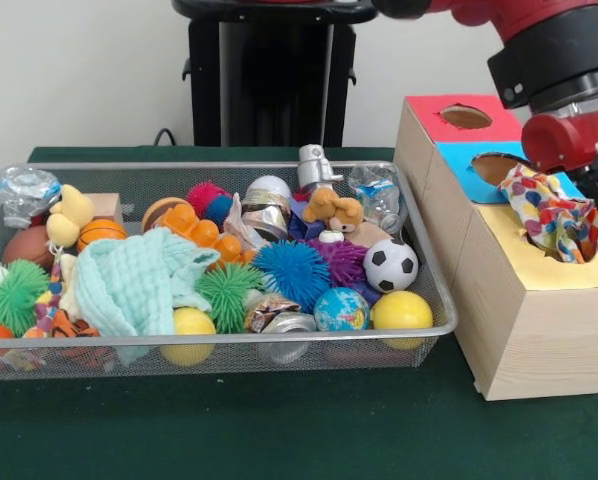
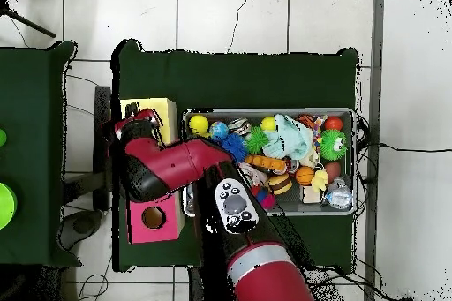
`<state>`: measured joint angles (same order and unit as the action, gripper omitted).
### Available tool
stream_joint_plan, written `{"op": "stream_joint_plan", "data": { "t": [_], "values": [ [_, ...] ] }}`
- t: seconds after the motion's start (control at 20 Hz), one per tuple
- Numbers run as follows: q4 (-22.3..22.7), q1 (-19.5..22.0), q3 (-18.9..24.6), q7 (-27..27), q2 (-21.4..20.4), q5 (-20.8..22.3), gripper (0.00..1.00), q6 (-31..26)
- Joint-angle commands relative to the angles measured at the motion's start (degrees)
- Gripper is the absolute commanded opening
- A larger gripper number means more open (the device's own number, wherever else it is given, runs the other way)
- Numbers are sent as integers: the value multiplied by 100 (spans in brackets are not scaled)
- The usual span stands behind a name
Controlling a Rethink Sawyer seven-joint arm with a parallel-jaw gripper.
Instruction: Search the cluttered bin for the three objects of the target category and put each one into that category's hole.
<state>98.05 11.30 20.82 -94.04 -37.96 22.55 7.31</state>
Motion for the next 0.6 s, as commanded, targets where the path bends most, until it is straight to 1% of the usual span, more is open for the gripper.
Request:
{"op": "stream_joint_plan", "data": {
  "t": [0.05, 0.1, 0.2, 0.3, 0.45, 0.6],
  "values": [
    [149, 306, 70, -260, -1103, -502, 0, -2065],
    [172, 357, 157, -187, -1296, -614, 0, -2342],
    [236, 492, 376, -126, -1648, -818, 0, -2677],
    [189, 522, 449, -105, -1892, -1068, 0, -3182],
    [-45, 429, 372, -82, -2008, -1247, 0, -3923],
    [-180, 245, 128, -228, -1988, -1192, 0, -4355]
  ]
}}
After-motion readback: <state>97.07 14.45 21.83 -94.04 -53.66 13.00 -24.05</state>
